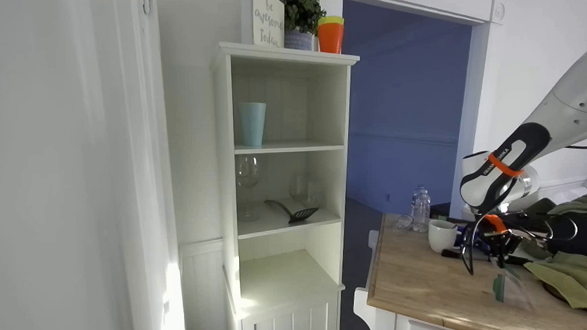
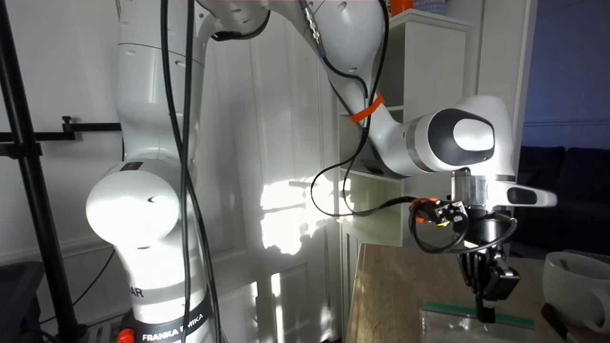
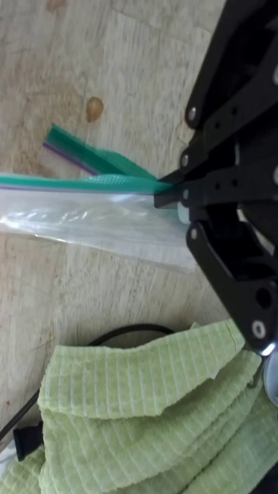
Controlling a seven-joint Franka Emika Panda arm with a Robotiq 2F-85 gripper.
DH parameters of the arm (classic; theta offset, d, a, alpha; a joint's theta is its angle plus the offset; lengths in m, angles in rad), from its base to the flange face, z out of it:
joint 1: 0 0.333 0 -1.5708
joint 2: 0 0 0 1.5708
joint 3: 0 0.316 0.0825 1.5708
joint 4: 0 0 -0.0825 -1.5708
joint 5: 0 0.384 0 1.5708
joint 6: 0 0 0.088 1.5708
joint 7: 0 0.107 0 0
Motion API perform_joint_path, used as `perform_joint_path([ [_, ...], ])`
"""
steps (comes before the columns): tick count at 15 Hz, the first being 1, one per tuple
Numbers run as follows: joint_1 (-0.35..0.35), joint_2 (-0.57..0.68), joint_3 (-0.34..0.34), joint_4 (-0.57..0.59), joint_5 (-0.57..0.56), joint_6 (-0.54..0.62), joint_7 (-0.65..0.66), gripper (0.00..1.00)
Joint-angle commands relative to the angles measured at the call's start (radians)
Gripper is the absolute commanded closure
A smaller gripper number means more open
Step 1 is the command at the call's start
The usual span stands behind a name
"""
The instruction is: Place the Ziploc bags individually on the table
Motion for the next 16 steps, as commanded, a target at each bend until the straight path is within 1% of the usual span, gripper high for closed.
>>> perform_joint_path([
  [1,0.03,0.035,0.022,-0.039,0.046,0.076,-0.015,0.98],
  [2,0.038,0.043,0.031,-0.045,0.065,0.086,-0.024,0.95],
  [3,0.046,0.049,0.037,-0.05,0.076,0.096,-0.027,0.83],
  [4,0.054,0.055,0.042,-0.052,0.089,0.102,-0.029,0.79],
  [5,0.061,0.059,0.047,-0.054,0.102,0.104,-0.033,0.7],
  [9,0.079,0.067,0.056,-0.055,0.137,0.109,-0.048,0.6],
  [10,0.081,0.067,0.057,-0.056,0.145,0.109,-0.051,0.64],
  [12,0.082,0.063,0.061,-0.058,0.163,0.104,-0.059,0.66],
  [15,0.084,0.067,0.061,-0.055,0.172,0.104,-0.066,0.74],
  [16,0.084,0.068,0.061,-0.055,0.173,0.103,-0.067,0.78],
])
